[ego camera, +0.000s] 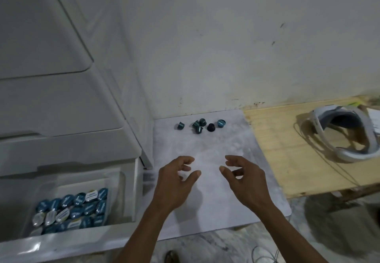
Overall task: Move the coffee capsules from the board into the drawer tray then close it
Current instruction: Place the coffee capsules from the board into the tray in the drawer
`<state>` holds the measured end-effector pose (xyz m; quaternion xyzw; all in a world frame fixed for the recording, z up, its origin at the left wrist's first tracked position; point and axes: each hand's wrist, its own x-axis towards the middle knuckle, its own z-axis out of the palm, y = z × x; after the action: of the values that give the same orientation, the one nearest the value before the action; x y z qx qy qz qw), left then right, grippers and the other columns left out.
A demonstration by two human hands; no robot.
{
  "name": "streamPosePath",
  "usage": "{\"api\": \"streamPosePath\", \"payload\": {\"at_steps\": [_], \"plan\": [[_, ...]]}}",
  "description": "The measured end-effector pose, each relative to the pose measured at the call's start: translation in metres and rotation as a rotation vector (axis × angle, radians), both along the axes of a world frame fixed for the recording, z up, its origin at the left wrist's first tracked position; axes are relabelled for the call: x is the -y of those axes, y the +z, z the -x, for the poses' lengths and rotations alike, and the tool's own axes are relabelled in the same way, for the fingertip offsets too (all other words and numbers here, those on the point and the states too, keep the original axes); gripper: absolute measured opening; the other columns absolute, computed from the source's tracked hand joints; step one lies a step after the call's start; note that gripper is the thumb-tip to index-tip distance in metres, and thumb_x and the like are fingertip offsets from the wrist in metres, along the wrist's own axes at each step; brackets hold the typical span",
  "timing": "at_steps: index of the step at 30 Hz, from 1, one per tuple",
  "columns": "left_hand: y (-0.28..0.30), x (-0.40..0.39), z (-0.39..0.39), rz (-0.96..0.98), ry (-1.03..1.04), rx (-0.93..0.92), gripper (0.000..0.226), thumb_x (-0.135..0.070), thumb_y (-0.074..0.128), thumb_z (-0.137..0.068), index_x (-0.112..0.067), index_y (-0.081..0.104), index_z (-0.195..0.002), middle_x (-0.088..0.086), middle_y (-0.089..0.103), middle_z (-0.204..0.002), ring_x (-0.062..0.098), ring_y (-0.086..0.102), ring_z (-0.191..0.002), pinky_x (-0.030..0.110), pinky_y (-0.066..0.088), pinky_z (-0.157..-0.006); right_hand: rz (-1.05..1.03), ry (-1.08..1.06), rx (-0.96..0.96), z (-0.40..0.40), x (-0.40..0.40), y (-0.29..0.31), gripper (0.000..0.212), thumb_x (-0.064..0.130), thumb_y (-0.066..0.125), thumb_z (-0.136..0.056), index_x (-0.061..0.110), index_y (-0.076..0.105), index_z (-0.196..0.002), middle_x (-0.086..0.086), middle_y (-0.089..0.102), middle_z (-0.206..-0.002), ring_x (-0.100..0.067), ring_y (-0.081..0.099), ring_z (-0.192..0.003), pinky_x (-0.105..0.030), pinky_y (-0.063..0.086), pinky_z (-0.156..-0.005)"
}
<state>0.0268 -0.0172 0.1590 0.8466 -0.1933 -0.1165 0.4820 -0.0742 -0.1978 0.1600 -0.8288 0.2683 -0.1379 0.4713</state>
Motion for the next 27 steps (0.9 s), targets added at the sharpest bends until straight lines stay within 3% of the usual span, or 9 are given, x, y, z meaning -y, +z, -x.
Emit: {"api": "streamPosePath", "payload": {"at_steps": [9,14,19,23,27], "plan": [[-0.031,0.039,-0.087,-0.03,0.114,-0.068,0.03,-0.025,0.078,-0.08,-0.023,0.066,-0.107,-0.01,0.068,-0.097,-0.002,0.064,-0.085,0.007,0.049,-0.069,-0.006,-0.022,-0.053,-0.08,0.034,-0.022,0.035,0.033,0.073,-0.085,0.026,0.065,-0.118,0.011,0.068,-0.101,0.011,0.062,-0.073,-0.006,0.047,-0.057],[-0.054,0.064,-0.139,-0.095,0.224,-0.151,0.035,-0.024,0.077,-0.081,-0.015,0.064,-0.113,0.003,0.068,-0.095,0.011,0.064,-0.081,0.027,0.054,-0.078,0.011,-0.048,-0.12,-0.134,0.044,-0.036,0.035,0.033,0.072,-0.086,0.023,0.064,-0.119,0.007,0.069,-0.105,0.001,0.064,-0.067,-0.019,0.054,-0.064],[-0.084,0.09,-0.185,-0.208,0.317,-0.192,0.049,-0.036,0.072,-0.084,-0.016,0.055,-0.126,0.001,0.064,-0.114,0.017,0.062,-0.092,0.035,0.055,-0.088,-0.006,-0.022,-0.198,-0.195,0.052,-0.064,0.043,0.034,0.069,-0.088,0.019,0.059,-0.128,0.0,0.068,-0.114,-0.013,0.068,-0.083,-0.03,0.057,-0.08],[-0.121,0.105,-0.214,-0.239,0.408,-0.197,0.055,-0.041,0.072,-0.081,-0.016,0.052,-0.126,0.01,0.062,-0.122,0.028,0.062,-0.107,0.044,0.053,-0.092,0.019,0.0,-0.255,-0.23,0.054,-0.095,0.048,0.033,0.066,-0.09,0.016,0.054,-0.133,-0.008,0.067,-0.12,-0.022,0.067,-0.096,-0.03,0.052,-0.083],[-0.146,0.119,-0.228,-0.265,0.464,-0.222,0.06,-0.05,0.068,-0.082,-0.016,0.051,-0.129,0.011,0.059,-0.126,0.029,0.059,-0.112,0.041,0.053,-0.091,0.043,0.026,-0.327,-0.249,0.056,-0.12,0.05,0.036,0.064,-0.092,0.017,0.049,-0.136,-0.01,0.066,-0.118,-0.026,0.065,-0.103,-0.035,0.052,-0.083]]}}
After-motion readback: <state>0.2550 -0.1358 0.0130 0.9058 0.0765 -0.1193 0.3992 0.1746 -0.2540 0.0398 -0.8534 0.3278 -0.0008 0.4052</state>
